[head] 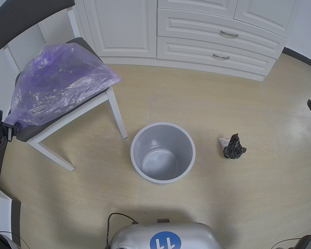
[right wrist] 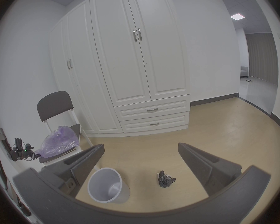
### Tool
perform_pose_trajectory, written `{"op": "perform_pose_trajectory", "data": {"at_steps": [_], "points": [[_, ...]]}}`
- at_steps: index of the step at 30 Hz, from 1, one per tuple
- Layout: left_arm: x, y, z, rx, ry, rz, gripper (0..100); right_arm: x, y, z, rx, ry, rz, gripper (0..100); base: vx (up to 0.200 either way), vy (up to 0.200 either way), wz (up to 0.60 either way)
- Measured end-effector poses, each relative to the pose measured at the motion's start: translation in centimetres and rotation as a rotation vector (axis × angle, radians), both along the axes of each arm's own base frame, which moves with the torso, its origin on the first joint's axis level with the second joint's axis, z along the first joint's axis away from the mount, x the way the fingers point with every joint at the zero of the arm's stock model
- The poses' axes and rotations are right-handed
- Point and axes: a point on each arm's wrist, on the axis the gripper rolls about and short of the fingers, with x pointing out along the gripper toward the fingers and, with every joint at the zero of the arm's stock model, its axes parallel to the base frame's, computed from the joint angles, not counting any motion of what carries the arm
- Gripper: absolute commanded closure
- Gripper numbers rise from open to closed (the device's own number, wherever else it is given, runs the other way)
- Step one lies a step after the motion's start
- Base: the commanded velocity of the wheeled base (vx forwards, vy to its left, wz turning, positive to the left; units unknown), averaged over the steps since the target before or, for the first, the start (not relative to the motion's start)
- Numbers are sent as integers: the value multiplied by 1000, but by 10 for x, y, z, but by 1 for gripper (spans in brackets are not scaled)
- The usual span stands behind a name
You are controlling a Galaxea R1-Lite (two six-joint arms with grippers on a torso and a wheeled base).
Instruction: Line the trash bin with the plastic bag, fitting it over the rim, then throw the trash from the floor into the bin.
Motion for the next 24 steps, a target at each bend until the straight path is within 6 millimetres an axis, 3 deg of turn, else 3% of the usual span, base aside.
{"op": "perform_pose_trajectory", "data": {"at_steps": [8,24], "points": [[-1,15,7,-36,-44,20,0,0,0,0,0,-1,0,0,0,0,0],[-6,12,22,-122,-38,-10,0,0,0,-1,-1,2,1,0,0,0,0]]}}
